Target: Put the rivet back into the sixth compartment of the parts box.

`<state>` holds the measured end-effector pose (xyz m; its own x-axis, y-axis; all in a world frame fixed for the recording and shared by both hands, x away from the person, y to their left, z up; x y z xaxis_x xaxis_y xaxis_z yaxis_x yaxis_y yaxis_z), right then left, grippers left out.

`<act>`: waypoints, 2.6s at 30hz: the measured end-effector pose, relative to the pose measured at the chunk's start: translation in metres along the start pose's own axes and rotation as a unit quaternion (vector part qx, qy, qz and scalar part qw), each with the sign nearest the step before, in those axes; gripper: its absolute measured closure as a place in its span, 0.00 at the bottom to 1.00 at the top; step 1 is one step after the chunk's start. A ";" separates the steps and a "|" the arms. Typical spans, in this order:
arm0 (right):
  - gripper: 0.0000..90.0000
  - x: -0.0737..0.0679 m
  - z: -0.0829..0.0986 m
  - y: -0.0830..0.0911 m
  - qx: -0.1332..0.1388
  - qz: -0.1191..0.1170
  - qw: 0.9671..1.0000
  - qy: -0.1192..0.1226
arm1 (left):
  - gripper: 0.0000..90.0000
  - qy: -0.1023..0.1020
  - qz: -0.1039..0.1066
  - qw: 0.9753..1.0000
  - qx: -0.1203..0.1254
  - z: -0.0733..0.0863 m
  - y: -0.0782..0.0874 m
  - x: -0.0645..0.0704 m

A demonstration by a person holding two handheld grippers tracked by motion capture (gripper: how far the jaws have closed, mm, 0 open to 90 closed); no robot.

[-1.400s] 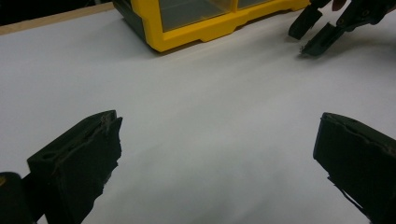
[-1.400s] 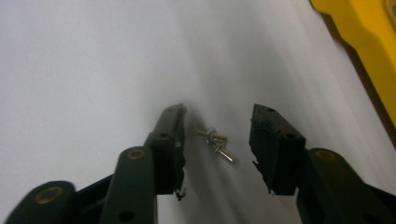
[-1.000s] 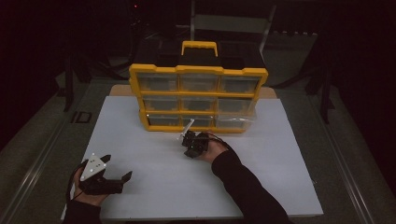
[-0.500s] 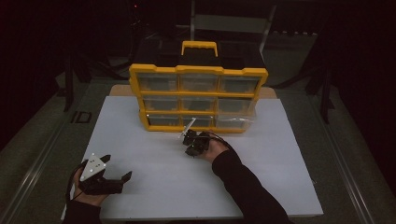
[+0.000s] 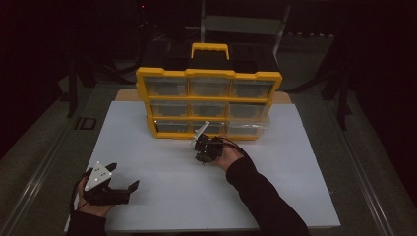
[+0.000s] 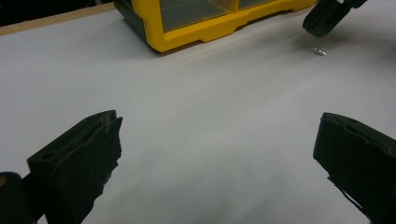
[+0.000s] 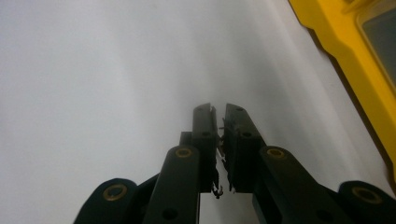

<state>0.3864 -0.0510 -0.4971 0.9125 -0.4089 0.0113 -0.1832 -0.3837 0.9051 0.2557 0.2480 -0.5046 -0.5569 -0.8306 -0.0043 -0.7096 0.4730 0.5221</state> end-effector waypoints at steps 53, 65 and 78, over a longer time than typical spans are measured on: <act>0.92 0.048 -0.001 0.167 0.179 0.082 0.978 -0.064 | 0.02 -0.001 0.002 1.000 -0.001 0.000 0.000 0.000; 0.92 0.068 0.026 0.182 0.191 0.118 0.968 -0.116 | 0.02 -0.002 0.001 1.000 -0.002 0.000 -0.001 0.000; 0.49 0.068 0.031 0.178 0.197 0.115 0.966 -0.119 | 0.02 -0.001 0.001 1.000 -0.002 0.000 0.000 0.000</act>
<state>0.4044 -0.1724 -0.3483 0.7291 -0.6824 0.0529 -0.5393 -0.5252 0.6582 0.2558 0.2476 -0.5050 -0.5599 -0.8285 -0.0051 -0.7065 0.4742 0.5253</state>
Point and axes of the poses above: each handheld gripper's, and its own axes: y roughly backward along the jaws, z roughly out of its underside, x roughly to its right, the point moved 3 cm from there along -y, roughly forward along the jaws
